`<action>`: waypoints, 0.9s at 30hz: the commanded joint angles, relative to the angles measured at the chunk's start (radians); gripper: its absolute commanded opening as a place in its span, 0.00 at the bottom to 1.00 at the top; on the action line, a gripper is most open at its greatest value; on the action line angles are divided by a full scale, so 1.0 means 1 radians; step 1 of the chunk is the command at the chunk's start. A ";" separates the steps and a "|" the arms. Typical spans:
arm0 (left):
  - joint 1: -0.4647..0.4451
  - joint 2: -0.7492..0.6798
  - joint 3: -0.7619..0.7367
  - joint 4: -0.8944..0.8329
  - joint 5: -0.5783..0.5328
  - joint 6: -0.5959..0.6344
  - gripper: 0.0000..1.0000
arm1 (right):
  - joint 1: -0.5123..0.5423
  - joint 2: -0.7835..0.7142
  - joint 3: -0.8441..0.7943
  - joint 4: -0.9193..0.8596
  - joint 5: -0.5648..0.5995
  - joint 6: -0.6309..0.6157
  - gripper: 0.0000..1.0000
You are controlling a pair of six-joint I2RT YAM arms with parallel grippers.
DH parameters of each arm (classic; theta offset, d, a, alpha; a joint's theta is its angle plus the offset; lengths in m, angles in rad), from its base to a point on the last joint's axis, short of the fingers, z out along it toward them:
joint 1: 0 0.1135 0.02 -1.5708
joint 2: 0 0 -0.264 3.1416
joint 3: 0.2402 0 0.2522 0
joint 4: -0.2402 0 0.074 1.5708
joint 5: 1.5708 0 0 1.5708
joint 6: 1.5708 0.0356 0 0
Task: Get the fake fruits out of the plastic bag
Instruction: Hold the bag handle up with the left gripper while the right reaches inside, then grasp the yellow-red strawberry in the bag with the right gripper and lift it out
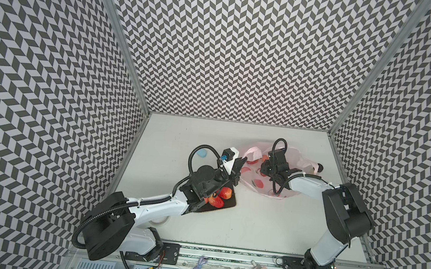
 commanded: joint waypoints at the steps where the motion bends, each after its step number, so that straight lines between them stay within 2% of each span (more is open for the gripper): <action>1: 0.019 0.025 0.009 0.052 -0.005 -0.026 0.00 | -0.006 -0.118 -0.036 0.024 -0.076 -0.022 0.36; 6: 0.058 0.082 0.041 0.091 0.033 -0.030 0.00 | -0.005 -0.255 -0.071 -0.025 -0.138 -0.070 0.36; 16: 0.117 0.274 0.187 0.186 0.135 -0.061 0.00 | -0.005 -0.518 -0.114 -0.094 -0.151 -0.169 0.36; 18: 0.127 0.306 0.215 0.197 0.147 -0.081 0.00 | -0.005 -0.556 -0.134 -0.063 -0.196 -0.204 0.37; 25: 0.167 0.383 0.304 0.173 0.185 -0.125 0.00 | -0.003 -0.623 -0.179 0.053 -0.493 -0.304 0.38; 27: 0.175 0.389 0.312 0.157 0.196 -0.124 0.00 | 0.008 -0.617 -0.158 0.055 -0.531 -0.326 0.38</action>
